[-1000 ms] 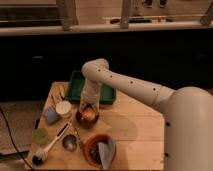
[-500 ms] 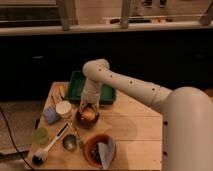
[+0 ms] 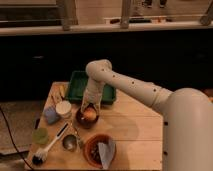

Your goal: Place apple in purple bowl

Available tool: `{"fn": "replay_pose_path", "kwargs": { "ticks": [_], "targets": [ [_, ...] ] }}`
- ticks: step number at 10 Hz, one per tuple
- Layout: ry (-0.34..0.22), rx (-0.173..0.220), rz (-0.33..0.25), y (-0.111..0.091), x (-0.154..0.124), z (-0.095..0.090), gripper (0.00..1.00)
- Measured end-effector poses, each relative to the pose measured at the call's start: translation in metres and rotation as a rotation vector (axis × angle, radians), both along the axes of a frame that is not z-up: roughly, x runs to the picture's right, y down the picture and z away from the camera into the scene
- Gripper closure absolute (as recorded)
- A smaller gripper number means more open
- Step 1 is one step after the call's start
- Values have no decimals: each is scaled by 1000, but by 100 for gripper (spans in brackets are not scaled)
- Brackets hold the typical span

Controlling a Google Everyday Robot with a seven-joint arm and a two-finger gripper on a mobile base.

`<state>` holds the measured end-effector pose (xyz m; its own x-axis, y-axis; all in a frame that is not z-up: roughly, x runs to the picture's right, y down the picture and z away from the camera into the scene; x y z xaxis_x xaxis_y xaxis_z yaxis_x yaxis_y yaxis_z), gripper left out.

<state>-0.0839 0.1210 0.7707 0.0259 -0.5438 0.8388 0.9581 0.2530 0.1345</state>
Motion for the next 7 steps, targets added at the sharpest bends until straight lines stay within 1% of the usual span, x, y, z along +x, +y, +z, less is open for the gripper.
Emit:
{"fn": "replay_pose_path", "kwargs": {
  "ticks": [4,5,7],
  "targets": [
    [-14,-7,8,-1,3,3,100],
    [-18,-8,10,-1,3,4,96],
    [-22,-10,15,-2,6,5,94]
  ]
}}
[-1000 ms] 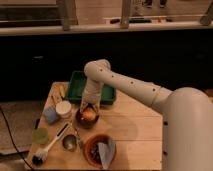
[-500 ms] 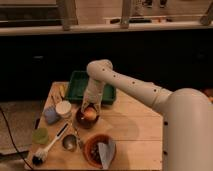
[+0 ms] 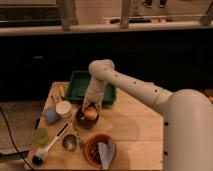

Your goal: Place apple in purple bowl

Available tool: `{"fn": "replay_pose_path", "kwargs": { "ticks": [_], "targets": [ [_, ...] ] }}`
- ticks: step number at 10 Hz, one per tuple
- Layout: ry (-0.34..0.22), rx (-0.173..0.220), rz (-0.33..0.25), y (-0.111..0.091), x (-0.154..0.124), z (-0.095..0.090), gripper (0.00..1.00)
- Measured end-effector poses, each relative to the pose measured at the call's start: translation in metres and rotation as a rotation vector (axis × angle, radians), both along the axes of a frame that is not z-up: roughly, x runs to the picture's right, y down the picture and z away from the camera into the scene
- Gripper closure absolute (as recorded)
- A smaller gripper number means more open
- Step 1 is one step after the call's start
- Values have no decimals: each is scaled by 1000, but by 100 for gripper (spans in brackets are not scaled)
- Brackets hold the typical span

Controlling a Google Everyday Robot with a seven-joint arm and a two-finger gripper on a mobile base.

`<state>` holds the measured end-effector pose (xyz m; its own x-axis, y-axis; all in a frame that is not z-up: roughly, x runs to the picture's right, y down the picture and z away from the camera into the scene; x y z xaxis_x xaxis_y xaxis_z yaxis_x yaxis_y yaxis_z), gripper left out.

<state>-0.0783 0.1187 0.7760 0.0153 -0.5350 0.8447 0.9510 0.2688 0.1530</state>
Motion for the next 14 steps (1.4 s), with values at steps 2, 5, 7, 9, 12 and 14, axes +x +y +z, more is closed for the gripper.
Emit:
{"fn": "replay_pose_path", "kwargs": {
  "ticks": [2,5,7,9,12,14],
  "targets": [
    [-8,-3,4,-1,2,2,94],
    [-18,-6,9,-2,2,5,94],
    [-28,-9,11,-3,3,6,94],
    [-36,-11,13,-3,3,8,90],
    [-47,-14,15,-4,4,10,89],
    [-58,-16,14,-5,4,11,89]
  ]
}}
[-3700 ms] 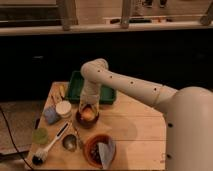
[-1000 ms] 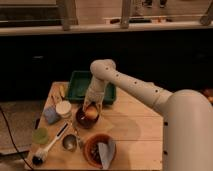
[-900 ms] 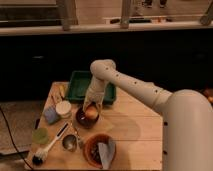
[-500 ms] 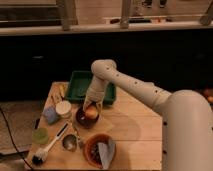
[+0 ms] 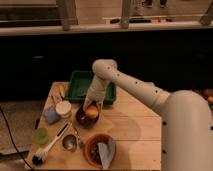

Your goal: Place apple in purple bowl

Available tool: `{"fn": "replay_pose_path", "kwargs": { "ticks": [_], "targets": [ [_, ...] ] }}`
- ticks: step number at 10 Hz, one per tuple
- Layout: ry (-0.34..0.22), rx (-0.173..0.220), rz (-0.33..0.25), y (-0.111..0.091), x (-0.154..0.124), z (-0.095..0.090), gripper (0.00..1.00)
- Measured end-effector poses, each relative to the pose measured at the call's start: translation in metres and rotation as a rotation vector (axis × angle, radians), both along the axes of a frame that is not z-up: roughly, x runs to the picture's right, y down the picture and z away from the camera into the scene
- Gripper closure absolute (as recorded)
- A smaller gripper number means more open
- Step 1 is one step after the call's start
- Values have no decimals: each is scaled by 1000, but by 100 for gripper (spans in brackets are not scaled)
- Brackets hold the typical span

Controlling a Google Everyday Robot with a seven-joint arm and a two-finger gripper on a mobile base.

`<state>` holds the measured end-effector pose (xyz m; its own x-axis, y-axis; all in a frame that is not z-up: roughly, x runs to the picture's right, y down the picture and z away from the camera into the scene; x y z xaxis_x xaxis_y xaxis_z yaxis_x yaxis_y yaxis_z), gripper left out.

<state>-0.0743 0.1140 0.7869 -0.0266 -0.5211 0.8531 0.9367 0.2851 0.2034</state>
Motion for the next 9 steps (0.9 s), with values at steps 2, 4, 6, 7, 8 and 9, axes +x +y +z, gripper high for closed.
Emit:
{"fn": "replay_pose_path", "kwargs": {
  "ticks": [2,4,6,7,8,9],
  "targets": [
    [-10,-2,1,-1,0,1,89],
    [-17,-3,3,-2,1,2,89],
    [-25,-5,5,-3,2,3,89],
    [-28,-5,5,-3,2,4,89],
    [-32,-6,6,-3,3,4,89],
    [-36,-6,6,-4,3,5,89]
  ]
}}
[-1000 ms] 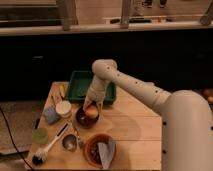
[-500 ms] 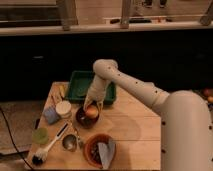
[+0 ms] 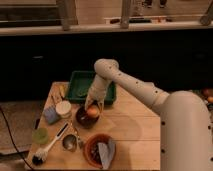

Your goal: Place apple in purple bowl

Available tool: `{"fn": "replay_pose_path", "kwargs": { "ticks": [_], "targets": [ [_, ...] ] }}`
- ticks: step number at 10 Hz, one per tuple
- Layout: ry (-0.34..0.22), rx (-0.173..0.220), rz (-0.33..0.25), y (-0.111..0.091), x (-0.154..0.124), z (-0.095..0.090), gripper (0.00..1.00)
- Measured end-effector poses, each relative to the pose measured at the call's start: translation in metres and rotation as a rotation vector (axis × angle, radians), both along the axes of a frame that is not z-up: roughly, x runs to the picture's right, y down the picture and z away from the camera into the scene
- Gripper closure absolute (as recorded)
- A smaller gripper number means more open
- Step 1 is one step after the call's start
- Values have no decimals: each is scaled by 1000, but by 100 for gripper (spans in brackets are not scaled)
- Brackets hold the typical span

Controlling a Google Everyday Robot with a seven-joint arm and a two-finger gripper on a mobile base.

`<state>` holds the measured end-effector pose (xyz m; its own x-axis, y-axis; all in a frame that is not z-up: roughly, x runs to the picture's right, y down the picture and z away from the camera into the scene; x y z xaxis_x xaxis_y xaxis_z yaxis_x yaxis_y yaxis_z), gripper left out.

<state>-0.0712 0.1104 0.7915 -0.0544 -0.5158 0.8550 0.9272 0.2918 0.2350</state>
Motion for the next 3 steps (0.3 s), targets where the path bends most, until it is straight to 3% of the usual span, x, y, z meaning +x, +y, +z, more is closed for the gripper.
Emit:
{"fn": "replay_pose_path", "kwargs": {
  "ticks": [3],
  "targets": [
    [-11,-1,1,-1,2,1,89]
  ]
}}
